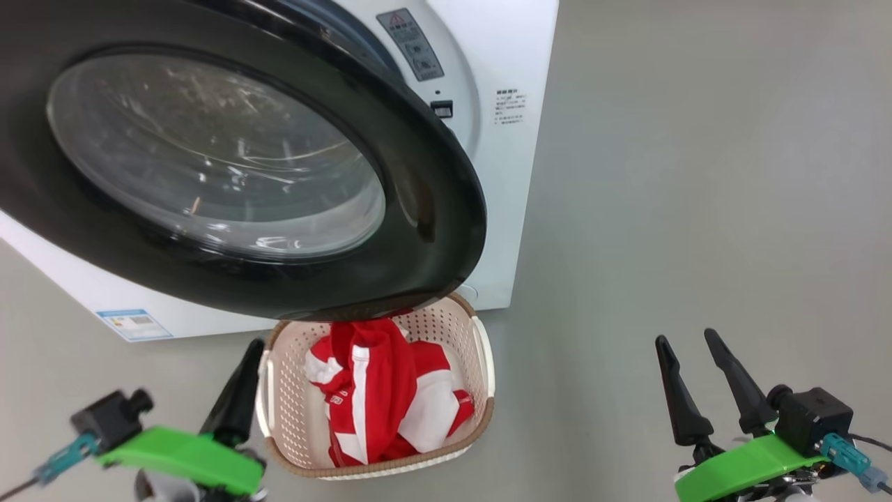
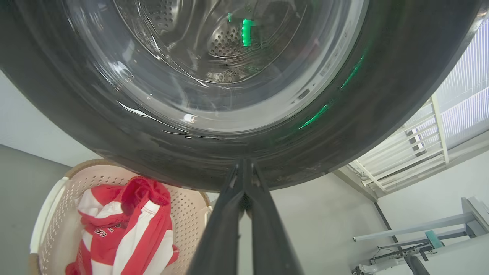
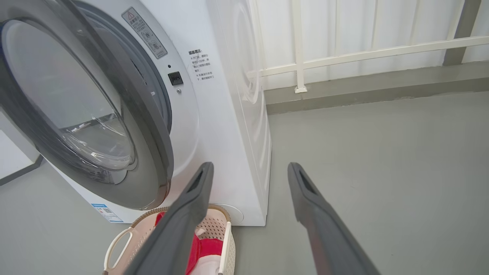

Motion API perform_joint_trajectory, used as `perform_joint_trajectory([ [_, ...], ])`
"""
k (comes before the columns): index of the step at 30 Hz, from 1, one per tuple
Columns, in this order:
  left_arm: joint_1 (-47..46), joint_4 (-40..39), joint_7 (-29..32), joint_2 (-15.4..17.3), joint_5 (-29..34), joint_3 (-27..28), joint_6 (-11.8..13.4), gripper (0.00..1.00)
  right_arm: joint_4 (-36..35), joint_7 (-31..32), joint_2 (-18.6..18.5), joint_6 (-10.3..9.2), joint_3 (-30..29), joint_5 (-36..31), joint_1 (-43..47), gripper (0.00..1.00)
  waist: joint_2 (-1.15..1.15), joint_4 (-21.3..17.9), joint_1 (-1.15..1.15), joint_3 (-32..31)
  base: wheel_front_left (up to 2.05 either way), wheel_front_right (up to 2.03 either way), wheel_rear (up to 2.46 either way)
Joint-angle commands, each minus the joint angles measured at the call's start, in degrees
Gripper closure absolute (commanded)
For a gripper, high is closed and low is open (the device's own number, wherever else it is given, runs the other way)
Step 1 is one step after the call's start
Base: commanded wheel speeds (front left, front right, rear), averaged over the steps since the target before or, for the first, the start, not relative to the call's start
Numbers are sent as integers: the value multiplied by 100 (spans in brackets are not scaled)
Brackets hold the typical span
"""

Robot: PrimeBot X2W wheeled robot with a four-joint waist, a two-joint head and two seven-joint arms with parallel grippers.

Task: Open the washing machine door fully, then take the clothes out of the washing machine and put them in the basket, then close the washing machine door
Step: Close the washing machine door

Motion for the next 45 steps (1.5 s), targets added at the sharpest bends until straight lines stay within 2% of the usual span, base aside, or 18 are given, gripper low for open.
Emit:
perform_joint_trajectory([
  [1, 49, -156, -69, 136, 149, 338, -36, 95, -124, -37, -85, 36, 123, -11, -27, 0, 0, 42, 0, -71, 0, 0, 0],
  [4, 339, -191, -69, 126, 464, 566, -36, 72, -128, -37, -92, 36, 108, 1, 48, 0, 0, 57, 0, -135, 0, 0, 0],
  [6, 524, -218, -69, 103, 691, 701, -36, 63, -130, -37, -92, 36, 91, 6, 103, 0, 0, 66, 0, -180, 0, 0, 0],
  [10, 832, -236, -69, 51, 1118, 930, -36, 52, -139, -37, -90, 36, 47, 9, 201, 0, 0, 91, 0, -229, 0, 0, 0],
  [13, 996, -290, -70, -8, 1419, 1127, -36, 6, -150, -37, -90, 36, 17, 7, 240, 0, 0, 107, 0, -246, 0, 0, 0],
  [14, 1043, -315, -70, -19, 1544, 1193, -36, 0, -155, -37, -89, 36, 7, 6, 245, 0, 0, 110, 0, -244, 0, 0, 0],
  [24, 1323, -536, -70, -177, 2726, 1812, -36, 0, -181, -37, -83, 36, -36, 5, 289, 0, 0, 134, 0, -259, 0, 0, 0],
  [27, 1407, -658, -70, -238, 3415, 2094, -36, 0, -190, -37, -81, 36, -41, 3, 292, 0, 0, 135, 0, -251, 0, 0, 0],
  [36, 1705, -1360, -70, -815, 5270, 2960, -36, 0, -207, -37, -68, 36, -58, 14, 302, 0, 0, 130, 0, -262, 0, 0, 0],
  [39, 1797, -1432, -70, -994, 5474, 3006, -36, 0, -204, -37, -67, 36, -64, 16, 304, 0, 0, 132, 0, -268, 0, 0, 0],
  [45, 1862, -1315, -70, -1098, 5552, 2982, -36, 0, -191, -37, -66, 36, -49, 11, 298, 0, 0, 120, 0, -272, 0, 0, 0],
])
